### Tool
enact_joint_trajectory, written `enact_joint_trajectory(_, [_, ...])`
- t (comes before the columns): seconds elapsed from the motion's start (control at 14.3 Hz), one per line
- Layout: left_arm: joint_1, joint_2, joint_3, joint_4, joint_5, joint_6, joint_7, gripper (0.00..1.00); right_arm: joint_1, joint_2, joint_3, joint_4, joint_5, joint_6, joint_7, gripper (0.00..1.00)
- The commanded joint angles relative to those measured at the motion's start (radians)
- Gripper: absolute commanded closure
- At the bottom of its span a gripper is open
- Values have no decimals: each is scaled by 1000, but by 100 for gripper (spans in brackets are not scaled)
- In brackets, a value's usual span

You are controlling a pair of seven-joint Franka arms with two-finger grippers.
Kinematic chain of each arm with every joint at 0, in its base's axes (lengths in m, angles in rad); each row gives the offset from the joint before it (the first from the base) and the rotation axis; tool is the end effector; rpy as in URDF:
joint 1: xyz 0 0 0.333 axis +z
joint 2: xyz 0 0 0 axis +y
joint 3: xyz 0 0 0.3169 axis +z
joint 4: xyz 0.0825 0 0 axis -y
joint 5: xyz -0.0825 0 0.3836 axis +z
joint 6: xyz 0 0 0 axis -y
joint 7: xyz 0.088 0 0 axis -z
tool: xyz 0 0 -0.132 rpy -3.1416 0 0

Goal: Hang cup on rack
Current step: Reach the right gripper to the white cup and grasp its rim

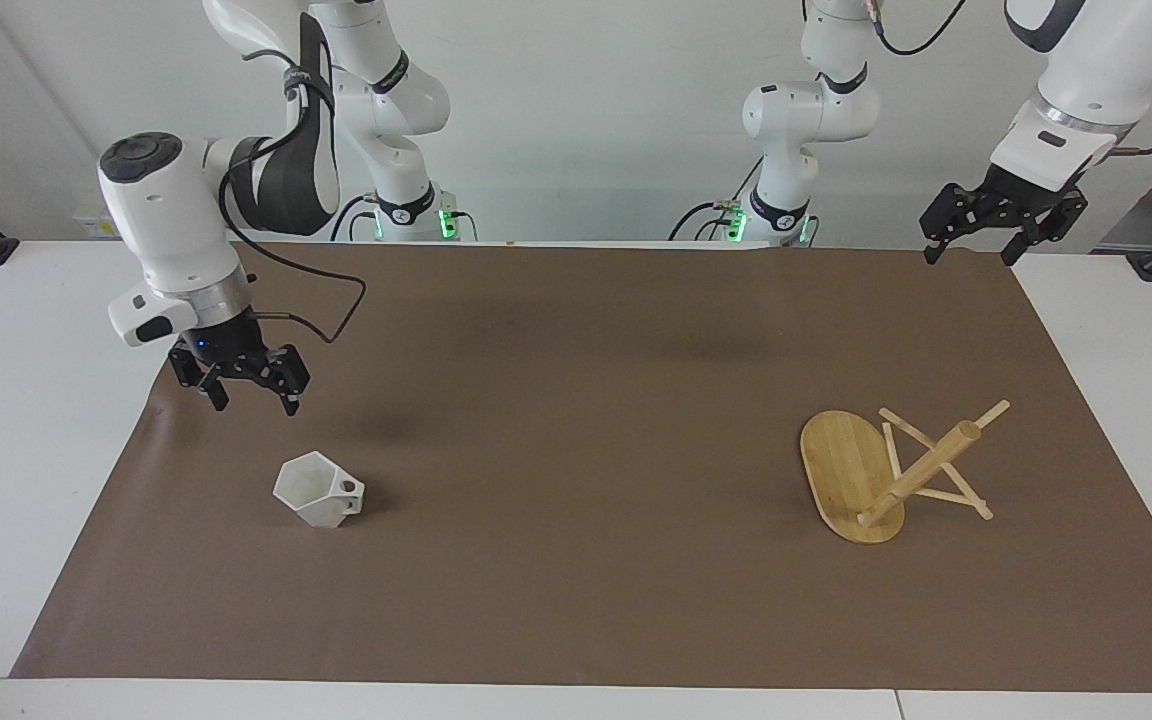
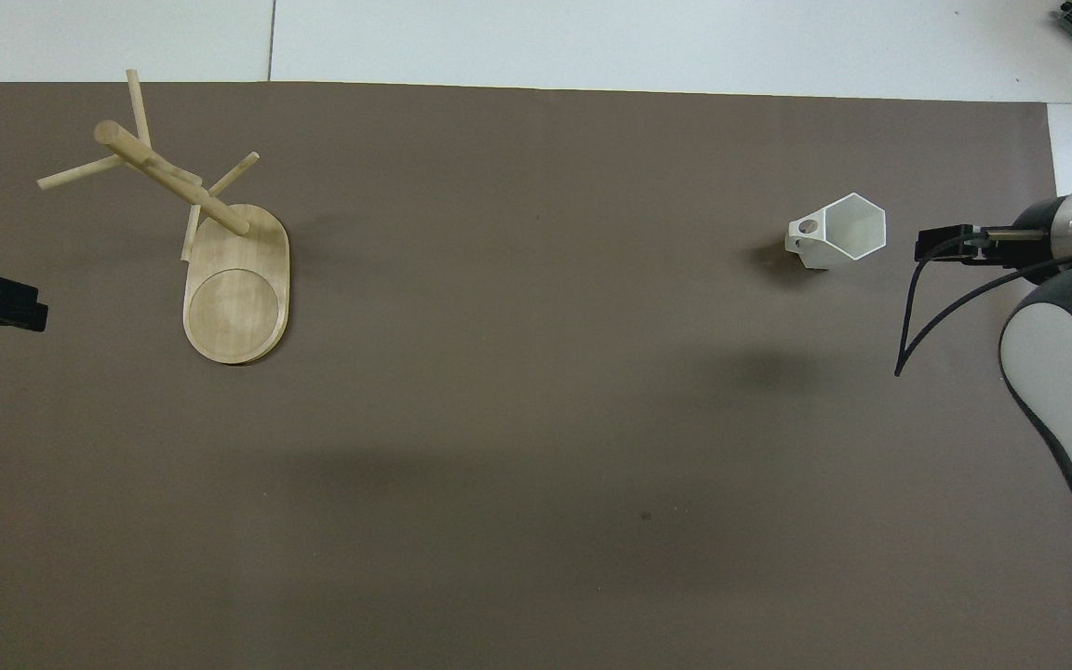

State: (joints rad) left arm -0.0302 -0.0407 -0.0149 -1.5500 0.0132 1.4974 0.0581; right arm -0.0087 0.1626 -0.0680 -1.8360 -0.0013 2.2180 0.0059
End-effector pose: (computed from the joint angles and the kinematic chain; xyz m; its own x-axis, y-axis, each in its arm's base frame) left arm 0.5333 -0.0224 0.6259 0.9947 -0.1020 -0.0127 -0.1022 -0.9947 -0.0131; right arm 0.6288 -0.0467 0.4388 0.9729 -0.0766 0.2181 -0.0809 -0.9967 0.0109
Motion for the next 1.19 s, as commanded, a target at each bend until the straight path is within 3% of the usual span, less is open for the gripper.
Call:
enact_joint_trajectory(0.0, [13, -16, -5, -15, -10, 0, 11, 0, 0, 47, -3, 0, 9, 63, -33, 0])
enact_joint_trajectory(0.35, [13, -16, -5, -15, -10, 0, 11, 0, 0, 124, -3, 8, 6, 186, -35, 0])
enact_joint_trajectory(1.12, [15, -16, -5, -15, -10, 0, 11, 0, 1, 238, 4, 17, 4, 319, -38, 0])
